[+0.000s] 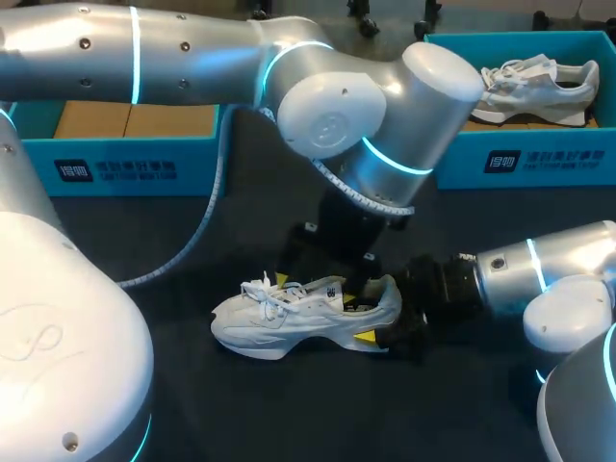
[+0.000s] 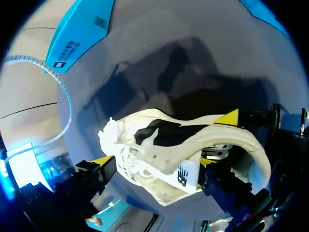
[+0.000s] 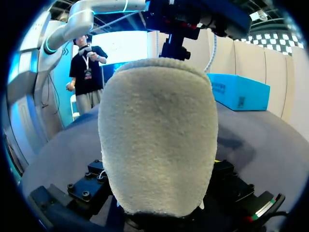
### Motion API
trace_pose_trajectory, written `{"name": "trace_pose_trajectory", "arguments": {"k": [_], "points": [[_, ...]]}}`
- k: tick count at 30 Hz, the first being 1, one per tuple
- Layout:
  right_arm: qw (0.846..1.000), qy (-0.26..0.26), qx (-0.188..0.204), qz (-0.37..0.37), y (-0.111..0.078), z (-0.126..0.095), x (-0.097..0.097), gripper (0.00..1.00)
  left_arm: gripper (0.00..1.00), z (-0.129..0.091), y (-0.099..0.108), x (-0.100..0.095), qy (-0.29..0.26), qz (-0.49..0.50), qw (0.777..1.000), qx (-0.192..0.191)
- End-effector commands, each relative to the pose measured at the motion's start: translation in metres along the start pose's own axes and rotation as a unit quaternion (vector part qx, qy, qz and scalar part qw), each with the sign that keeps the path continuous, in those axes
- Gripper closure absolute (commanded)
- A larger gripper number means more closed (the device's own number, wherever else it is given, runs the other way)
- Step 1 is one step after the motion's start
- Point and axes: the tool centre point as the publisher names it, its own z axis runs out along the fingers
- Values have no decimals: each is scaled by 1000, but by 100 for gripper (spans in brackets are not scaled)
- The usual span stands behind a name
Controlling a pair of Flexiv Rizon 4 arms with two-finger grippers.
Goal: Take the shoe out of the shoebox, open the shoe tongue, remove and reinsert the insole, then place the shoe into the shoebox
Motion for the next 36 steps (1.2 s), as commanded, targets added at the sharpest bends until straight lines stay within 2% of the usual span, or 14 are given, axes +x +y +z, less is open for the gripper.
{"name": "trace_pose_trajectory", "arguments": {"k": [1,4,6,9,10,13,20,24,25,26,31,36], "points": [[1000,0,4,1,-4,0,0,100,12,-1,-1,-10,9,5,1000,-5],[1000,0,4,1,-4,0,0,100,29,-4,3,-16,19,12,1000,-7],[1000,0,4,1,-4,0,0,100,36,-7,5,-20,28,19,999,-10],[1000,0,4,1,-4,0,0,100,40,-9,8,-26,36,24,999,-9],[1000,0,4,1,-4,0,0,100,50,-10,8,-28,38,25,999,-9],[1000,0,4,1,-4,0,0,100,61,-12,7,-31,44,25,999,-10],[1000,0,4,1,-4,0,0,100,68,-17,12,-40,64,27,998,-12],[1000,0,4,1,-4,0,0,100,83,-19,13,-45,87,21,996,-3],[1000,0,4,1,-4,0,0,100,89,-19,13,-46,94,22,995,-3],[1000,0,4,1,-4,0,0,100,100,-19,13,-49,115,26,993,3],[1000,0,4,1,-4,0,0,100,100,-17,14,-58,169,30,985,22],[1000,0,4,1,-4,0,0,100,100,-14,11,-69,222,44,974,10]]}}
